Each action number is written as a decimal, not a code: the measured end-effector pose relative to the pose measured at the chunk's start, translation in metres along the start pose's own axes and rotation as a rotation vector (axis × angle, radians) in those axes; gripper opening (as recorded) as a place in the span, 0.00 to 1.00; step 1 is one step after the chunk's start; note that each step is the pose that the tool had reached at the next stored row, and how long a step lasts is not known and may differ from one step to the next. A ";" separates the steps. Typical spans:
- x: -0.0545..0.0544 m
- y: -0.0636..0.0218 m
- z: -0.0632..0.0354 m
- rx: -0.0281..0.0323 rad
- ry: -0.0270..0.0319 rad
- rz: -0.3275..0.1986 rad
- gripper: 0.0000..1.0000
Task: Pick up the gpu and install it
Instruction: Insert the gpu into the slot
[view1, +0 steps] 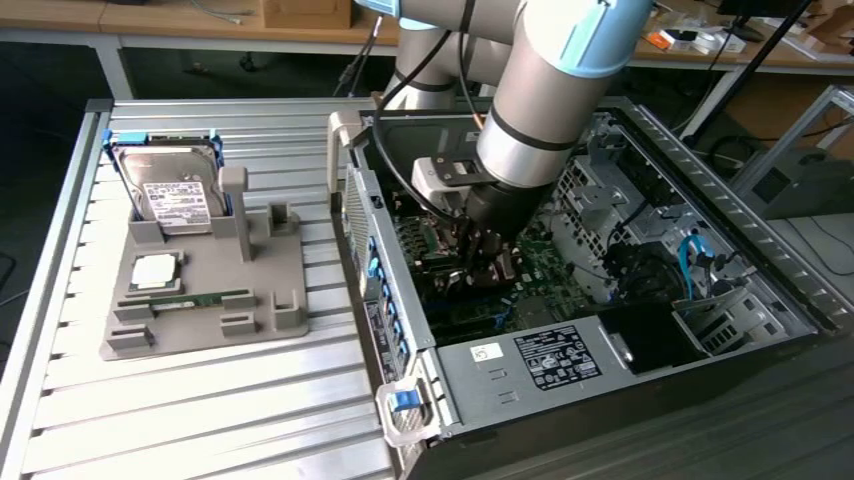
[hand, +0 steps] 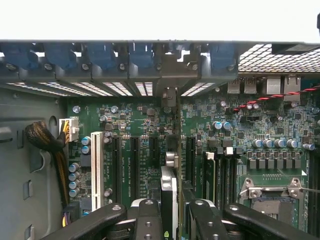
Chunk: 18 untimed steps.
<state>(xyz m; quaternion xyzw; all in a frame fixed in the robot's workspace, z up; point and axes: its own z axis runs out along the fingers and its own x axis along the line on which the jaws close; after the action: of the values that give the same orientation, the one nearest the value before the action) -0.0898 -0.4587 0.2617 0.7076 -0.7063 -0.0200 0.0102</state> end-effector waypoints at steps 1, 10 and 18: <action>0.000 0.0000 0.0002 0.0000 0.0004 0.000 0.27; 0.000 -0.0013 0.0029 -0.0002 0.0006 0.000 0.27; 0.000 -0.0012 0.0030 0.0000 0.0004 0.000 0.34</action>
<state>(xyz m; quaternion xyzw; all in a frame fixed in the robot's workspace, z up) -0.0887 -0.4587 0.2587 0.7075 -0.7064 -0.0199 0.0103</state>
